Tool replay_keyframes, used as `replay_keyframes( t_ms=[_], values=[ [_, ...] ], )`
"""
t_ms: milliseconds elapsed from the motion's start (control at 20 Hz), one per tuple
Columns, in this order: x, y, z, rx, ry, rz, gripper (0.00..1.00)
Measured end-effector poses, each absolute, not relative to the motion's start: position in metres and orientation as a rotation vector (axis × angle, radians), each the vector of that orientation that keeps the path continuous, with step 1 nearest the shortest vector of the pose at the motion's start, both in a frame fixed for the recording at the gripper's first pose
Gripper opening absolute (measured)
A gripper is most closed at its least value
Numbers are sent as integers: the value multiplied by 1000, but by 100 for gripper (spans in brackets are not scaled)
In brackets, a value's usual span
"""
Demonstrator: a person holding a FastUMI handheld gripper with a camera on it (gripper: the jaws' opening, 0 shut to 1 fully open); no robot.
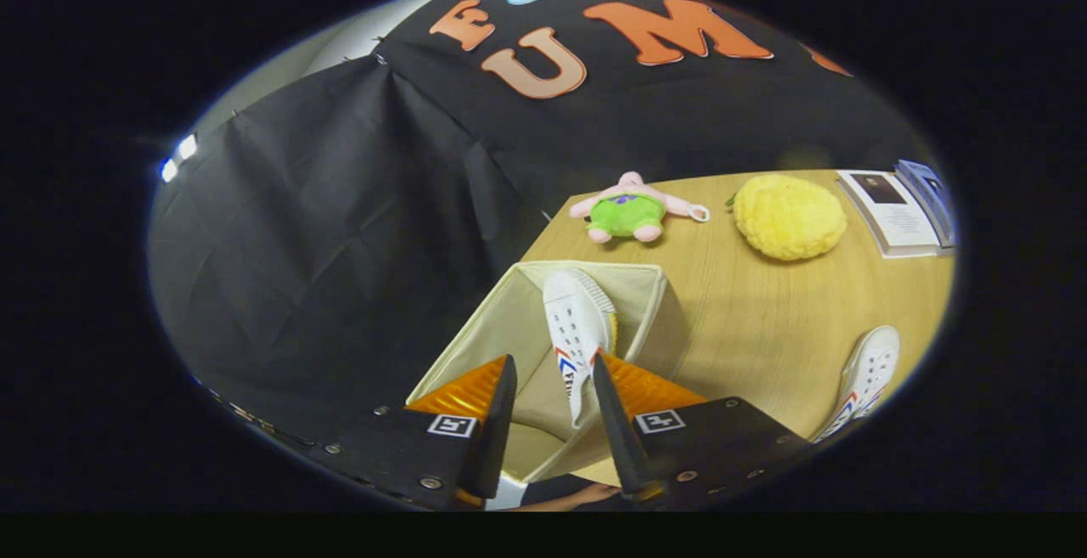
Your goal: Open the storage box then place both shoes into the box .Put the left shoe in first, then the right shoe, with the right side of both shoes facing outward in a uniform manner.
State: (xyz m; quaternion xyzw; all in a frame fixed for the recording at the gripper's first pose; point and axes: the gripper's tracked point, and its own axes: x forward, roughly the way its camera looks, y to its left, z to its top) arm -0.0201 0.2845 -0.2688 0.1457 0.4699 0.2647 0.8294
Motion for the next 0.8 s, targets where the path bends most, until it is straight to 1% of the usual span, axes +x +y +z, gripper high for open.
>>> replay_keyframes(
  t_ms=[50, 100, 150, 300, 400, 650, 800],
  values=[
    [-20, 271, -259, 306, 966, 551, 56],
    [-21, 253, -255, 302, 946, 532, 61],
    [-22, 233, -252, 297, 930, 515, 64],
    [-26, 174, -262, 266, 920, 432, 77],
    [-32, 131, -279, 242, 935, 366, 80],
    [-58, 29, -339, 251, 1052, 160, 82],
    [-74, -7, -372, 250, 1112, 84, 82]
  ],
)
